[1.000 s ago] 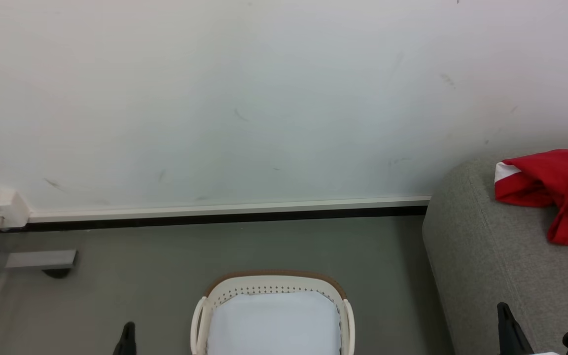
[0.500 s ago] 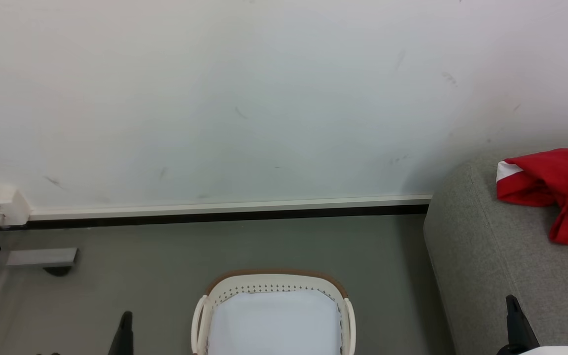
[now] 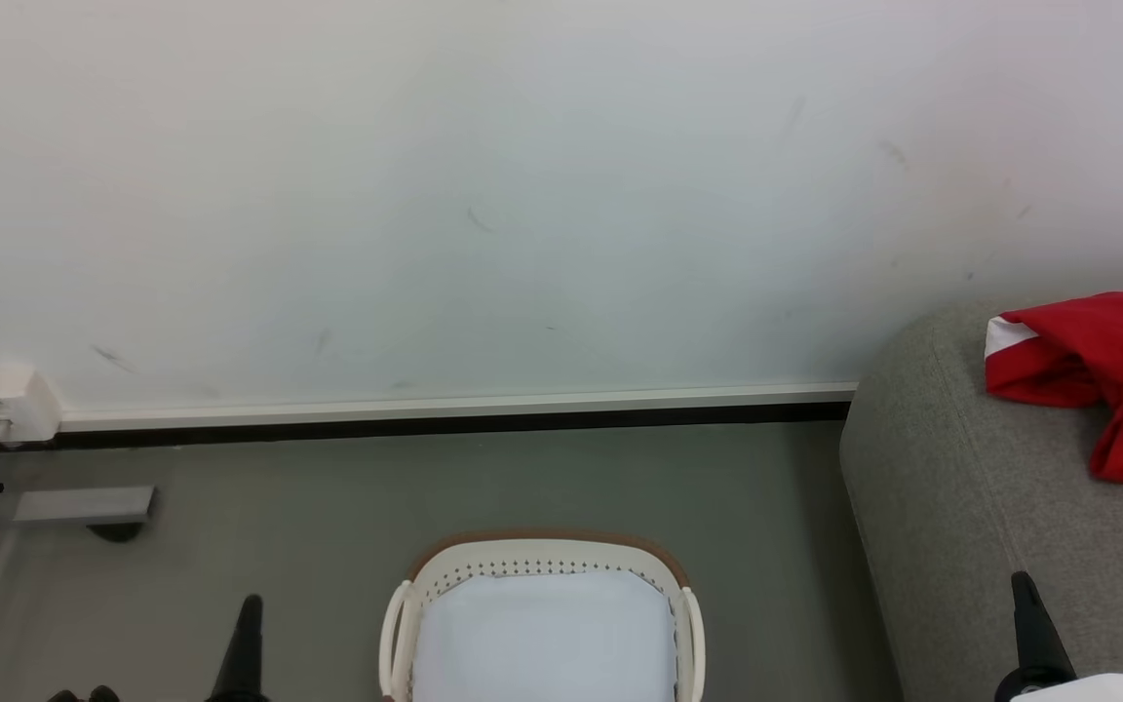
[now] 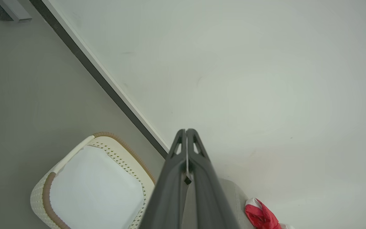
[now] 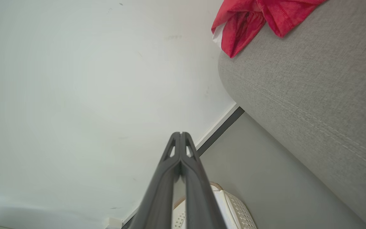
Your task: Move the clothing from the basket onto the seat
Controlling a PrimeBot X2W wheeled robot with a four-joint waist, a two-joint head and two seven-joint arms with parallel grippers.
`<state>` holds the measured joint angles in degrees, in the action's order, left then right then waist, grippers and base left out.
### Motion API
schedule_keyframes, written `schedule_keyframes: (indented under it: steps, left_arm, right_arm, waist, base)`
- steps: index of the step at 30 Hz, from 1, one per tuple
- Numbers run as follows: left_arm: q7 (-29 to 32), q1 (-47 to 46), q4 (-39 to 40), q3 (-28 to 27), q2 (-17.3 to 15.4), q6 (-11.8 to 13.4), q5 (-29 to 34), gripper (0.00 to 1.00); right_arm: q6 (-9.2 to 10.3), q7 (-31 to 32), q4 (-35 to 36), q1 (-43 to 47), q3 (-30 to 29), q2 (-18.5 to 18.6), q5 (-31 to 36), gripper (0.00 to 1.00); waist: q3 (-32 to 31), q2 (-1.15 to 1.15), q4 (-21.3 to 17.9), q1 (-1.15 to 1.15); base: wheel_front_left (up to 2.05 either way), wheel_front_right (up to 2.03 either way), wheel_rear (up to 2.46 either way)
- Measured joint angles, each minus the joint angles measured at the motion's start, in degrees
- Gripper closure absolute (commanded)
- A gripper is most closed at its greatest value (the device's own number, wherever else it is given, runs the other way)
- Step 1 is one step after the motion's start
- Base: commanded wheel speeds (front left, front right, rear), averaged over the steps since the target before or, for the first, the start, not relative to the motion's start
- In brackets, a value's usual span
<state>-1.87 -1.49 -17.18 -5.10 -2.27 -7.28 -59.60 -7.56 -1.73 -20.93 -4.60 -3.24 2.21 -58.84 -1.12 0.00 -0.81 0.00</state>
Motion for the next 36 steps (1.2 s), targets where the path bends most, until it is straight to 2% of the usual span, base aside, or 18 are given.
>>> schedule_keyframes:
  steps: [36]
  left_arm:
    - [4.9, -2.8, 1.9, -0.8, -0.2, 0.0, -19.8, 1.0]
  right_arm:
    - [0.0, 4.9, 4.2, -0.9, -2.0, 0.2, -20.1, 1.0]
  waist:
    - [0.7, 0.0, 0.4, 0.0]
  base:
    - [0.0, 0.0, 0.0]
